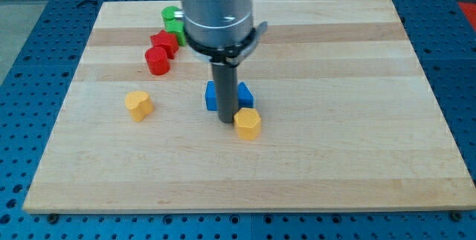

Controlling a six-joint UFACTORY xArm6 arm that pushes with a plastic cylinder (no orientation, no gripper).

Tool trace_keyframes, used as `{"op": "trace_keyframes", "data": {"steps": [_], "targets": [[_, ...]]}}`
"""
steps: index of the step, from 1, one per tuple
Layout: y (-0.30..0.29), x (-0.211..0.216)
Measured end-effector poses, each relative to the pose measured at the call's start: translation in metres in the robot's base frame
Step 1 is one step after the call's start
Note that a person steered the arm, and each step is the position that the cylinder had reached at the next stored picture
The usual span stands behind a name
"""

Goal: Move the blue cube and blue triangle down a bit

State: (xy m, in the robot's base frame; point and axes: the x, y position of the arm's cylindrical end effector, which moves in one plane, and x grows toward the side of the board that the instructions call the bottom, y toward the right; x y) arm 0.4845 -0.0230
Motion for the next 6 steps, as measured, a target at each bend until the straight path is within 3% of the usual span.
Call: {"op": "trace_keyframes", "data": {"steps": [2,4,6], "targets": [[-0.061,-0.003],[-0.056,-0.051],[-0.025,-0.056]]}}
